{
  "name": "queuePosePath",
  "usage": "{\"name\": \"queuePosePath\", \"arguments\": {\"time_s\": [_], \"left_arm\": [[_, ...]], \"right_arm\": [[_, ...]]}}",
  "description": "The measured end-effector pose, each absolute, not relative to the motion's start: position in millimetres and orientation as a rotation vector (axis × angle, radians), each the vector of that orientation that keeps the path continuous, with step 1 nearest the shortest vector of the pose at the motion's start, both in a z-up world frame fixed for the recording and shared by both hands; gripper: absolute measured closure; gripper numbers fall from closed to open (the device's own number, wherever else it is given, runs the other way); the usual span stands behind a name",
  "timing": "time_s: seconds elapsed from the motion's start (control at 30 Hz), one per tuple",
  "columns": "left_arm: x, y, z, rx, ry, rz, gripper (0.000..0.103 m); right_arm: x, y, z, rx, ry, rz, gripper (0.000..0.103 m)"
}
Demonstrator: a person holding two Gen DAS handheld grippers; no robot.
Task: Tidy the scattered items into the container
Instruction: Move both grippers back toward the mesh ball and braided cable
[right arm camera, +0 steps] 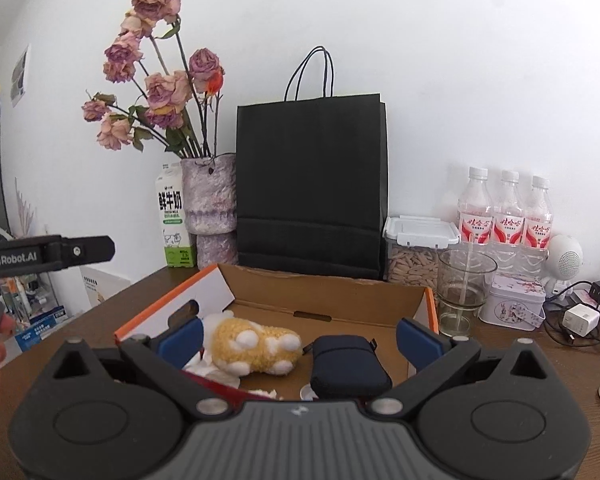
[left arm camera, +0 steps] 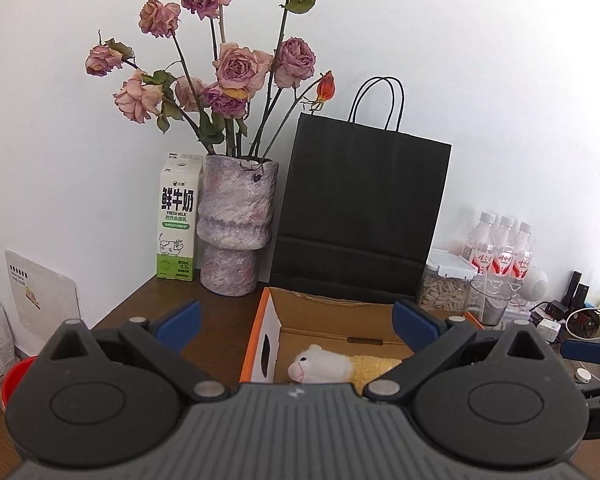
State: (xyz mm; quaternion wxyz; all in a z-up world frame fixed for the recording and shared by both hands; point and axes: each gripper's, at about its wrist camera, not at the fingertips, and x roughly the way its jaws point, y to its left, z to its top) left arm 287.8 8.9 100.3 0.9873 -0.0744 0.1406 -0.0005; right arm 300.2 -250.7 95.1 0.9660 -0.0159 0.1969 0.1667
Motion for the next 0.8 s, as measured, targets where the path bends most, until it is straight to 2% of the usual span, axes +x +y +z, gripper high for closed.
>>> {"name": "queuePosePath", "arguments": {"time_s": [0.53, 0.8], "left_arm": [[223.3, 21.1, 58.1, -0.113, 0.375, 0.012, 0.0], [203.4, 28.0, 55.1, -0.109, 0.396, 0.02, 0.0]], "right_arm": [[242.5, -273.0, 39.5, -0.048, 0.568, 0.29, 0.0], [218.4, -282.0, 26.5, -0.032, 0.615, 0.268, 0.0]]}}
